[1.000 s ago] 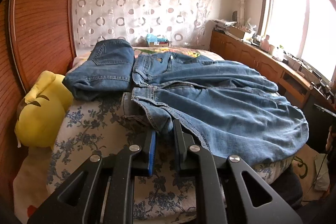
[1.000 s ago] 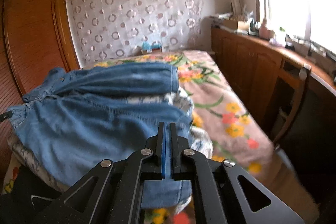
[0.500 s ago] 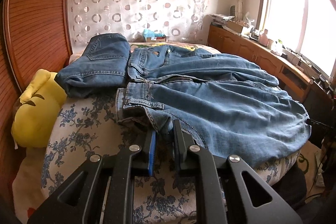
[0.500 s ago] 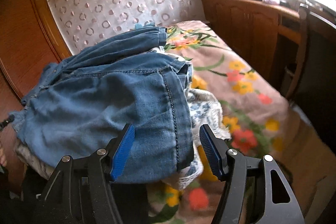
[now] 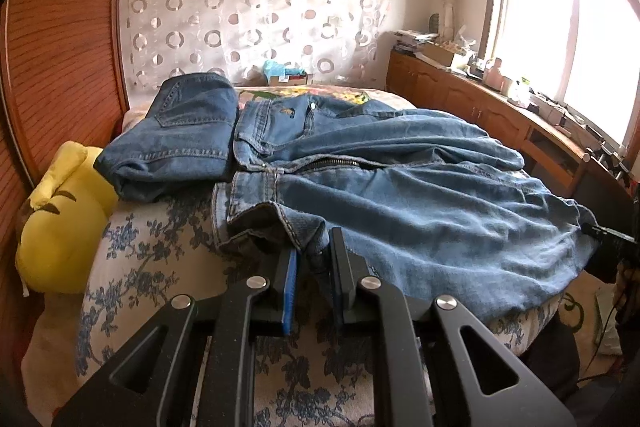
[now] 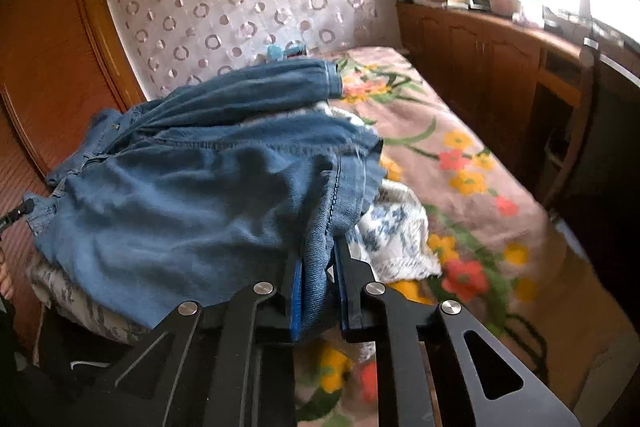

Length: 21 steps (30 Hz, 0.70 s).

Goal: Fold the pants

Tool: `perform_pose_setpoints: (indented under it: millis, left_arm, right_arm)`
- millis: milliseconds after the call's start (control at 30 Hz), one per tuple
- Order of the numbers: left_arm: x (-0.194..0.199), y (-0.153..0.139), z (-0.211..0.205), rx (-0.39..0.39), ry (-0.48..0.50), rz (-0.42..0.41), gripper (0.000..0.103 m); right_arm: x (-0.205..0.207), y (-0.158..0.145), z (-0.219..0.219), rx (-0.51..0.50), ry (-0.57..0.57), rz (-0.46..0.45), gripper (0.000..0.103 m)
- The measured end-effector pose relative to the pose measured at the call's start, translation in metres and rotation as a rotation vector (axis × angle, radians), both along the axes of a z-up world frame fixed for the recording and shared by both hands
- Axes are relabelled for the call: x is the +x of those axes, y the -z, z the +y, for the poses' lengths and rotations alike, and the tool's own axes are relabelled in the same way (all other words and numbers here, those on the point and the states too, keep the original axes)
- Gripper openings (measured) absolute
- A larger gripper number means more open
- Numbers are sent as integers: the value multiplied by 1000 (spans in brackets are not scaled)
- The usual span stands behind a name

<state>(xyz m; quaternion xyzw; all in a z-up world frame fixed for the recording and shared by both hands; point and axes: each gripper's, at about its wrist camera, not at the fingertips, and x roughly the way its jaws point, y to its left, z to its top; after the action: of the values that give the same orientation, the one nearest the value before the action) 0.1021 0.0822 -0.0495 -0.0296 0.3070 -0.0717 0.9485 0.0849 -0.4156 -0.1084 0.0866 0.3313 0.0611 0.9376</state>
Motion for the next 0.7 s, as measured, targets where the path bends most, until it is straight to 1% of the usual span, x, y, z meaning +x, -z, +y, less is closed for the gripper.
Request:
perform_pose_setpoints:
  millis: [133, 267, 433, 533, 700]
  left_arm:
    - [0, -10, 4, -23, -1, -30, 14]
    - [3, -19, 7, -22, -3, -52, 14]
    - [10, -23, 11, -28, -16, -54, 14]
    - [16, -29, 15, -30, -25, -64, 14]
    - [31, -50, 17, -15, -34, -105, 13]
  right_arm:
    - [6, -17, 7, -38, -8, -63, 12]
    - [24, -30, 17, -89, -35, -101, 11]
    - [44, -44, 24, -94, -43, -163, 11]
    - [55, -48, 29, -98, -47, -188, 11]
    - [71, -46, 30, -115, -40, -226, 11]
